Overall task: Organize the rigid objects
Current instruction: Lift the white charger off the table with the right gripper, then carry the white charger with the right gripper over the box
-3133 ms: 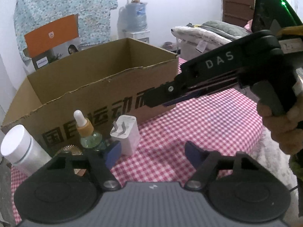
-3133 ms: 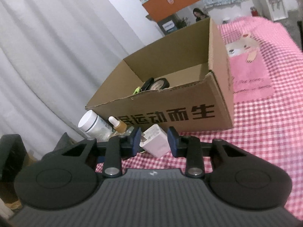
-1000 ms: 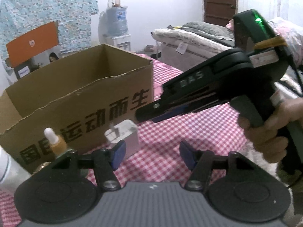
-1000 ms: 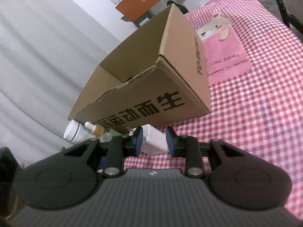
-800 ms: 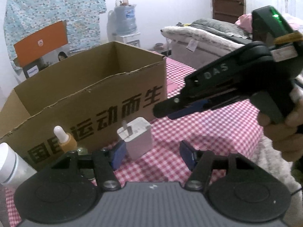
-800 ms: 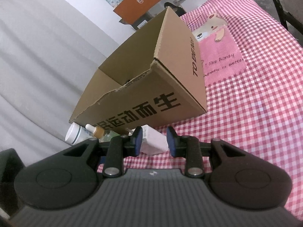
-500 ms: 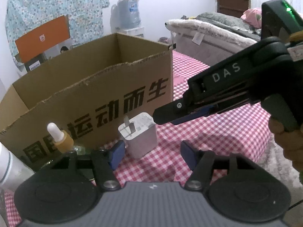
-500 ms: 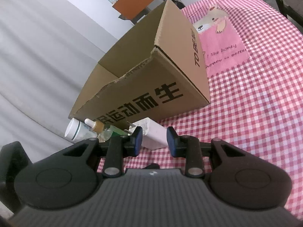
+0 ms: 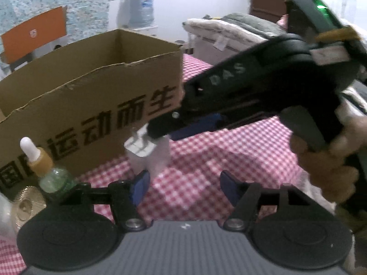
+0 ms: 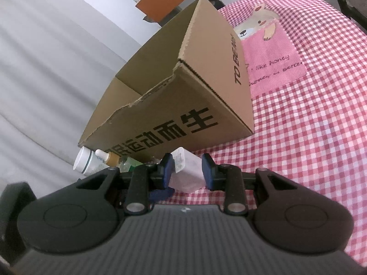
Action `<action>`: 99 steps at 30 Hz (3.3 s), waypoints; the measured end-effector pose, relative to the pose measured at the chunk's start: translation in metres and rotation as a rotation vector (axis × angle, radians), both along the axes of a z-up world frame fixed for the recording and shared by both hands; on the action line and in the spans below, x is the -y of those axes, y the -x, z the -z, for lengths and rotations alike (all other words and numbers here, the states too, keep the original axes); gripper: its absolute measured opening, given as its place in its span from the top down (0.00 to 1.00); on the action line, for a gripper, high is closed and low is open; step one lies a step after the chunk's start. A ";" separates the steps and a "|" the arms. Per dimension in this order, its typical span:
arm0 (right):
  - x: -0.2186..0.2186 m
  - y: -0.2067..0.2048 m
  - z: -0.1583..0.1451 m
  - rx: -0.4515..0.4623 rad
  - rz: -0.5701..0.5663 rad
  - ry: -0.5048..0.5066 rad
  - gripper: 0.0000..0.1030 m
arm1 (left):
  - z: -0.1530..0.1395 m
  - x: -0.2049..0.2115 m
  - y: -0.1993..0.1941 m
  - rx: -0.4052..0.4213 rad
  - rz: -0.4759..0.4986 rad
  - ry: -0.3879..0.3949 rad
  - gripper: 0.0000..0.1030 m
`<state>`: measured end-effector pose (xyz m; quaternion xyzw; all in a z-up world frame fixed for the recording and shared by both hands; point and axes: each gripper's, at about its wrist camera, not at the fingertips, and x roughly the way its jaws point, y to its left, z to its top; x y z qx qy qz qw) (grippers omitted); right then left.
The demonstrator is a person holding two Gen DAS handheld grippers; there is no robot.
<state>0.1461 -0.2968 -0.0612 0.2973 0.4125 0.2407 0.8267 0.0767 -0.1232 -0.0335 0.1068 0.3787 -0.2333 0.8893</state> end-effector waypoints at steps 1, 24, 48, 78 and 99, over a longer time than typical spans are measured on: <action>0.001 0.000 0.000 0.000 0.002 0.000 0.73 | -0.002 -0.001 0.002 0.021 -0.010 -0.007 0.33; -0.005 -0.009 0.001 -0.004 -0.030 -0.002 0.73 | 0.002 -0.005 -0.042 0.051 -0.061 -0.048 0.58; -0.013 0.011 -0.014 0.046 -0.023 0.036 0.78 | -0.005 -0.004 -0.015 0.123 -0.067 -0.007 0.73; 0.006 0.028 0.018 -0.101 0.107 -0.140 0.65 | 0.008 -0.020 -0.027 0.010 -0.065 0.003 0.73; -0.020 0.028 -0.018 -0.002 0.082 -0.218 0.72 | -0.043 -0.027 -0.011 0.111 -0.139 0.040 0.73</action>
